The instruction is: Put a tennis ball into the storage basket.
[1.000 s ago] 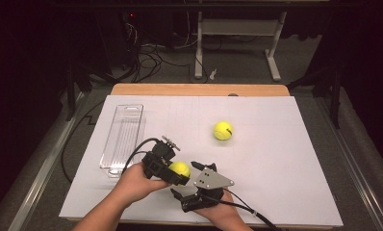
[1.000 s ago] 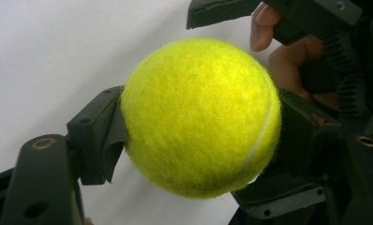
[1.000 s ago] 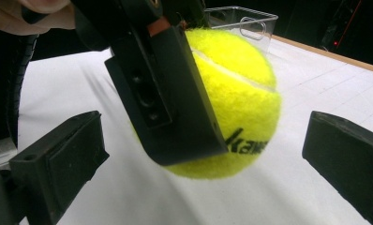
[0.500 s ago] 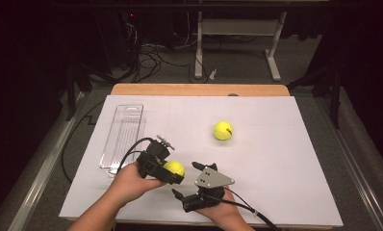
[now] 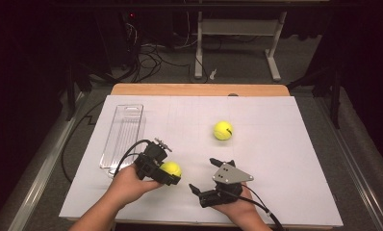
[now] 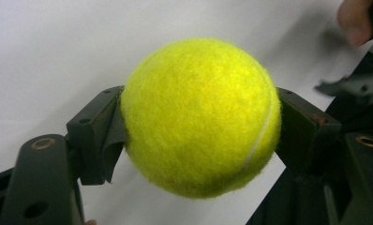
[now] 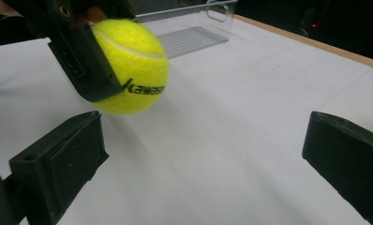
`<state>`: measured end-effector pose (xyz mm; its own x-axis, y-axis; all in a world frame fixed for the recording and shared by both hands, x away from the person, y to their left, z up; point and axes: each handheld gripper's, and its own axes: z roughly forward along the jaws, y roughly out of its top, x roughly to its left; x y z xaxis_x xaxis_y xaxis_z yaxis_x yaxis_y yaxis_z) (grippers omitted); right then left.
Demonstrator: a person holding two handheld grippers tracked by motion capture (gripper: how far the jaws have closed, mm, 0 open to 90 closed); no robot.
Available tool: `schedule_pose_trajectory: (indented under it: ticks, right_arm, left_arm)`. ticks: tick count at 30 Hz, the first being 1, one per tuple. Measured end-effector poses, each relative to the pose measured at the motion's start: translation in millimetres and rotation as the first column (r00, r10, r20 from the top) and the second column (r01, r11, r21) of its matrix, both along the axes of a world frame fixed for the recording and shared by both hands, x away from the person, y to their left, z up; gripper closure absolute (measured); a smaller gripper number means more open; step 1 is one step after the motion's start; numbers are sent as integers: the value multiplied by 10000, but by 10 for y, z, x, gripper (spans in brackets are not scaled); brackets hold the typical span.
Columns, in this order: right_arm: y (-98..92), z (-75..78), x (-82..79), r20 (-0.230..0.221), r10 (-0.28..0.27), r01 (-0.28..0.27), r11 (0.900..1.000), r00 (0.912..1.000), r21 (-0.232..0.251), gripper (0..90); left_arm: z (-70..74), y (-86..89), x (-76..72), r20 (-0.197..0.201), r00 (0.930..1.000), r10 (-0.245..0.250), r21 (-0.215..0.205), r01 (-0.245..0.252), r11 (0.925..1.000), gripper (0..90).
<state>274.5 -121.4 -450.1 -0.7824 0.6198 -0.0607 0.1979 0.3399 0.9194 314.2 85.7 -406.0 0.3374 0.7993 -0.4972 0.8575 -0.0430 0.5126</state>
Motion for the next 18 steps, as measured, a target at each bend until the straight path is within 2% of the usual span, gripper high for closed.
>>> schedule_pose_trajectory:
  ticks: [8,12,18]
  right_arm:
    - [-272,32,12,79,-614,615,9980,9981,-161,3]
    - [-464,35,17,81,-1019,1020,9946,9948,-189,3]
    - [-728,20,5,133,-1531,1535,9877,9881,-293,3]
  left_arm:
    - [-20,46,17,-6,9999,156,84,-156,9998,264]
    - [-14,65,26,-19,9997,227,63,-227,9997,264]
    - [-27,91,17,-15,9994,345,266,-344,9991,264]
